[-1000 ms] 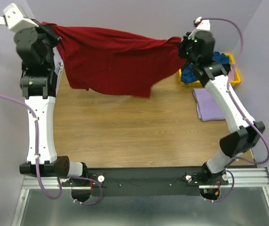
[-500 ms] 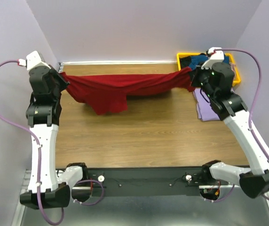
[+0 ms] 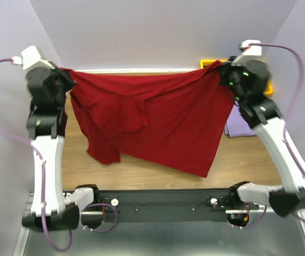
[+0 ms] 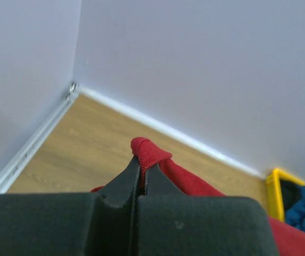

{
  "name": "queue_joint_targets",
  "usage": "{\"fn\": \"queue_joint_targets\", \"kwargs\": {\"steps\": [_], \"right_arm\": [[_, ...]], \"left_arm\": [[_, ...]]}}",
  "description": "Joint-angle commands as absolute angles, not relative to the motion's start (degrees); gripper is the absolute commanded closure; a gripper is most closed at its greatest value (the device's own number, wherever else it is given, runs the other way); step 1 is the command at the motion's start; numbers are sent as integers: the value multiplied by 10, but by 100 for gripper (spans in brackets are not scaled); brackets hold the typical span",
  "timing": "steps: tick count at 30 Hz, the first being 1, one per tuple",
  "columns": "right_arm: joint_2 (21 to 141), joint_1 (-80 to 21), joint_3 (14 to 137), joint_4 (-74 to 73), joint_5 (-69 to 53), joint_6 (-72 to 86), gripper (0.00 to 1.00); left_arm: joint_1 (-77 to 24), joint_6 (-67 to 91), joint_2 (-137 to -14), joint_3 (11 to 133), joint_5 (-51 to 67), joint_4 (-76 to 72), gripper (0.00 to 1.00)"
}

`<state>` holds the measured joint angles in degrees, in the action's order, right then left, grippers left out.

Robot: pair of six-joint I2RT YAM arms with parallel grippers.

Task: Fold and stack the t-shirts
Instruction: Flatten the tshirt out

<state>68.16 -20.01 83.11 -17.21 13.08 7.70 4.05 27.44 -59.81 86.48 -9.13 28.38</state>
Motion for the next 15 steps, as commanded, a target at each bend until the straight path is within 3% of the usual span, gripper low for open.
{"fn": "queue_joint_targets", "kwargs": {"steps": [1, 4, 5, 7, 8, 10, 15], "right_arm": [[799, -195, 818, -188, 161, 83, 93], [888, -195, 823, -189, 155, 92, 86], [915, -195, 830, -191, 148, 91, 70], [969, -195, 851, -198, 140, 94, 55], [982, -195, 857, -208, 135, 103, 46], [996, -196, 867, -218, 115, 112, 41], [977, -196, 835, -218, 70, 128, 39]], "left_arm": [[46, 272, -708, 806, -61, 237, 100], [46, 271, -791, 782, -51, 204, 90], [46, 273, -812, 781, -48, 195, 88], [46, 277, -861, 769, -48, 168, 76], [47, 279, -877, 766, -50, 150, 63], [47, 280, -915, 774, -51, 155, 48], [46, 288, -901, 707, -27, 140, 30]]}}
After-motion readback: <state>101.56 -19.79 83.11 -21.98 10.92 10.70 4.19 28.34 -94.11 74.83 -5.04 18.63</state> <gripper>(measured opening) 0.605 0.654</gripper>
